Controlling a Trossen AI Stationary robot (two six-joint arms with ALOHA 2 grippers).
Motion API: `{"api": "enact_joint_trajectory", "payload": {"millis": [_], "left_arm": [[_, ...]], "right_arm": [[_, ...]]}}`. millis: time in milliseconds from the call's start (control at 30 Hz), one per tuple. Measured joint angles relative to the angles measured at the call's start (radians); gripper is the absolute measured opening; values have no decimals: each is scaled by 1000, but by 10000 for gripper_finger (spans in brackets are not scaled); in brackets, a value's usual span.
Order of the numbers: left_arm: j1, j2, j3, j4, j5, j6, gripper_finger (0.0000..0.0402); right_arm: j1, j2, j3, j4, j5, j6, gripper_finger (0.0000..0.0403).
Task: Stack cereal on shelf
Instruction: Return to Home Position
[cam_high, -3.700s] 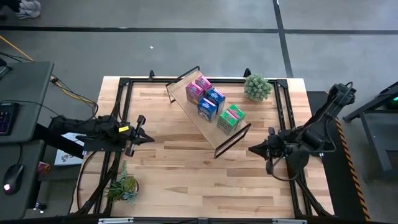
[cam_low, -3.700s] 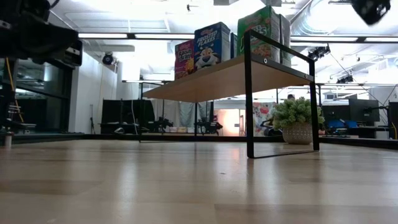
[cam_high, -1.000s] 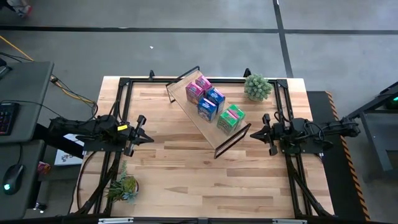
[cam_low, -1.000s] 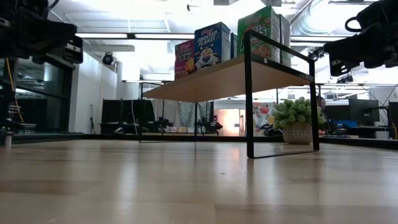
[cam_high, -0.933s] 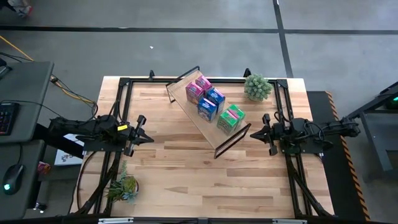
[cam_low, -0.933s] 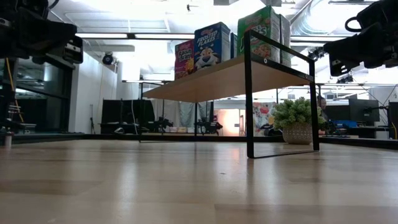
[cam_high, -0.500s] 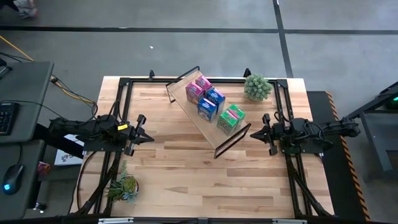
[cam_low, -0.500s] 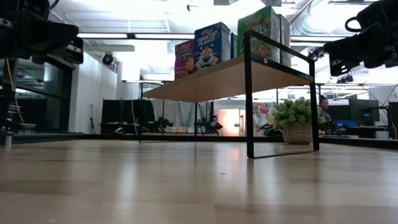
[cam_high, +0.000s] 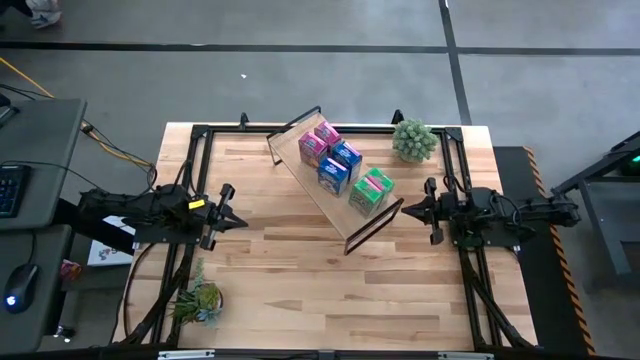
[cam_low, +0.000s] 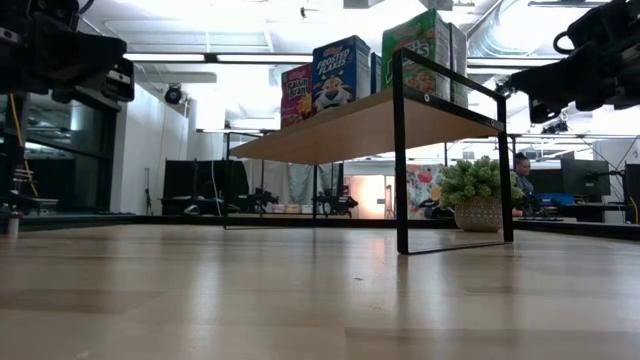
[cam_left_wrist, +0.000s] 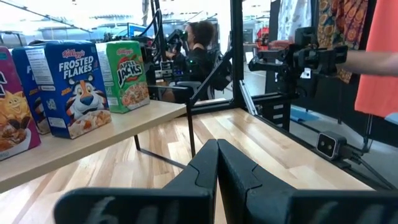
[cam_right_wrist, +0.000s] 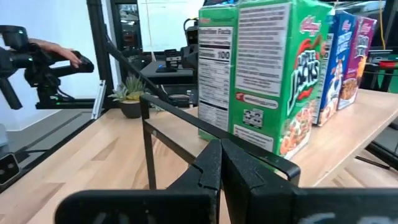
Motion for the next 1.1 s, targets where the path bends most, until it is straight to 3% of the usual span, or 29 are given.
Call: {"api": "enact_joint_trajectory", "payload": {"millis": [1100], "left_arm": [[0,3,0,-8,2,0,0]], "right_arm": [[-2,6,0,0,-1,0,0]]}}
